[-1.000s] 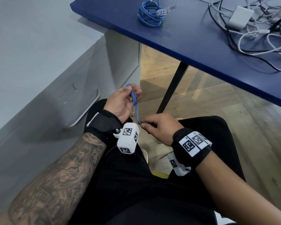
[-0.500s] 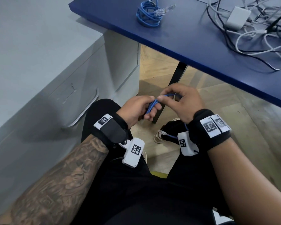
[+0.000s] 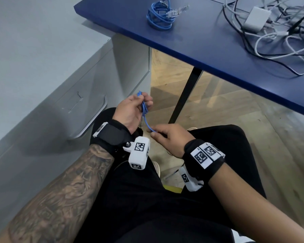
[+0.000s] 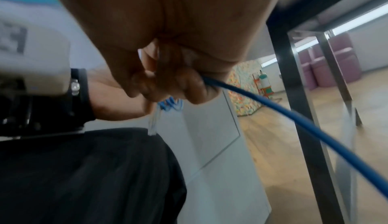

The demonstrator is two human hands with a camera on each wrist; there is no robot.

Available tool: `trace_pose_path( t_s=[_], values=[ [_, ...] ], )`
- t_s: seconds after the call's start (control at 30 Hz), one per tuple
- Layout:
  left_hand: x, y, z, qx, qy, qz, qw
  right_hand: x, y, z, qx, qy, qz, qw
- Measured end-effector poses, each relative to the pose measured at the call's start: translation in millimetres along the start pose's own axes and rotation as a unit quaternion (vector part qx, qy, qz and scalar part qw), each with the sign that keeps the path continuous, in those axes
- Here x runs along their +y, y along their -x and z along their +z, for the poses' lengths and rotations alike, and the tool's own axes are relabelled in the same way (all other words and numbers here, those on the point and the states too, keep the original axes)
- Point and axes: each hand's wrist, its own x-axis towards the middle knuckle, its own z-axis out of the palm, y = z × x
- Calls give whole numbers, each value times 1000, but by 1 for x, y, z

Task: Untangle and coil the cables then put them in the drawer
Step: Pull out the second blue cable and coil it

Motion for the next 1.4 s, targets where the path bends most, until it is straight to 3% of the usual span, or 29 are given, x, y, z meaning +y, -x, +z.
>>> trace_pose_path(
  t_s=[0.17, 0.3, 0.4, 0.5, 0.6, 0.7, 0.97, 1.13, 1.2, 1.3, 1.4],
  values=[
    [-9, 6, 7, -58, -220, 31, 973, -18, 4, -36, 89, 3, -32, 995],
    [-11, 20, 22, -150, -255, -23, 955, -15, 4, -68, 151, 19, -48, 987],
    [-6, 28, 34, -175, -270, -54, 945, -1, 1, -74, 181, 41, -53, 981],
    [1, 31, 37, -171, -250, -65, 951, 11, -3, -63, 206, -25, -56, 977],
    [5, 33, 34, -173, -144, -115, 968, 9, -5, -45, 166, -130, -36, 977],
    [7, 33, 27, -184, -62, -137, 971, 10, -6, -35, 139, -158, -7, 977],
    [7, 25, 23, -152, -131, -68, 977, 8, -7, -45, 136, -150, -18, 979],
    [11, 14, 15, -27, -133, -2, 991, 26, -2, -43, 125, -81, 46, 988],
    [13, 11, 12, 2, -130, 17, 991, 27, 3, -46, 125, -102, 81, 984],
    [11, 11, 12, 3, -143, 20, 990, 30, 1, -48, 172, -147, 110, 968],
    [8, 15, 15, -44, -138, -26, 989, 34, -6, -52, 255, -247, 126, 926]
  ],
)
